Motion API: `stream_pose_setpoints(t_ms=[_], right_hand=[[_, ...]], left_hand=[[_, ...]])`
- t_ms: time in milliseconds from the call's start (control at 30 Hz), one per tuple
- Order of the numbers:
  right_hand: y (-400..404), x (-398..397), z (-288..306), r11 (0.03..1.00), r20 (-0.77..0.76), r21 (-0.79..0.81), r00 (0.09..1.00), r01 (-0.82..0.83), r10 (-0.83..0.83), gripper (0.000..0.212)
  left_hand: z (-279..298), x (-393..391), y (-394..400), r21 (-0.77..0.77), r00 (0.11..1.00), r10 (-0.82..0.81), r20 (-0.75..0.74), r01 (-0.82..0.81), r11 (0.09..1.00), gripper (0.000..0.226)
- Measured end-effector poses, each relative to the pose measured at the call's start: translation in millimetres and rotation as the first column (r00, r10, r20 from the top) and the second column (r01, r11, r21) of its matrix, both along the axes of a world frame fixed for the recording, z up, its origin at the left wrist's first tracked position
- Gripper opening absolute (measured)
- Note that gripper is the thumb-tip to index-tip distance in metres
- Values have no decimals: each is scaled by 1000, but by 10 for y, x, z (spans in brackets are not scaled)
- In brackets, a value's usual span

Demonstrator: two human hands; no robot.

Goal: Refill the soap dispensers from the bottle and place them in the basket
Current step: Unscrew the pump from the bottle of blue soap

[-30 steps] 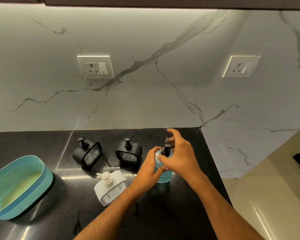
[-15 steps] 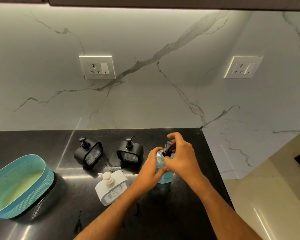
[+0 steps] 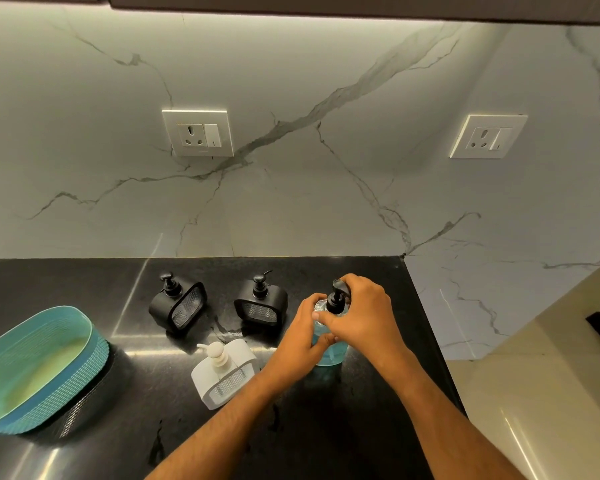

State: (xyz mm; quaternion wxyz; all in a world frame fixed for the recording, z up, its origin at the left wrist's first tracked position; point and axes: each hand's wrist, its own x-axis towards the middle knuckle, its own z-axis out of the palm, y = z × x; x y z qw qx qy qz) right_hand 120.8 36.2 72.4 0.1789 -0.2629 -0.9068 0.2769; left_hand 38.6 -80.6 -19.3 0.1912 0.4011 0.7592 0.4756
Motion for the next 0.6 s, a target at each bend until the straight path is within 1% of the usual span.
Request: stream_pose_setpoints(t_ms=[67, 200, 333, 433, 600], right_hand=[[3, -9, -9, 1000, 6, 20, 1000, 21, -21, 51], [30, -1, 10, 1000, -53, 10, 999, 8, -8, 33], [80, 11, 117, 1000, -121, -6, 993, -11, 10, 24], [135, 28, 238, 1000, -165, 5, 986, -26, 26, 23], [198, 83, 460, 1000, -225, 21, 974, -5, 9, 26]], left_hand=[[-1, 4, -1, 3, 1000, 4, 6, -4, 1000, 65], [-8, 8, 5, 14, 1000, 6, 25, -7, 1000, 65], [-23, -8, 18, 7, 1000, 20, 14, -20, 1000, 66], [-38, -13, 16, 5, 1000, 14, 11, -14, 1000, 65], [-53, -13, 19, 2, 1000, 6, 19, -6, 1000, 68]])
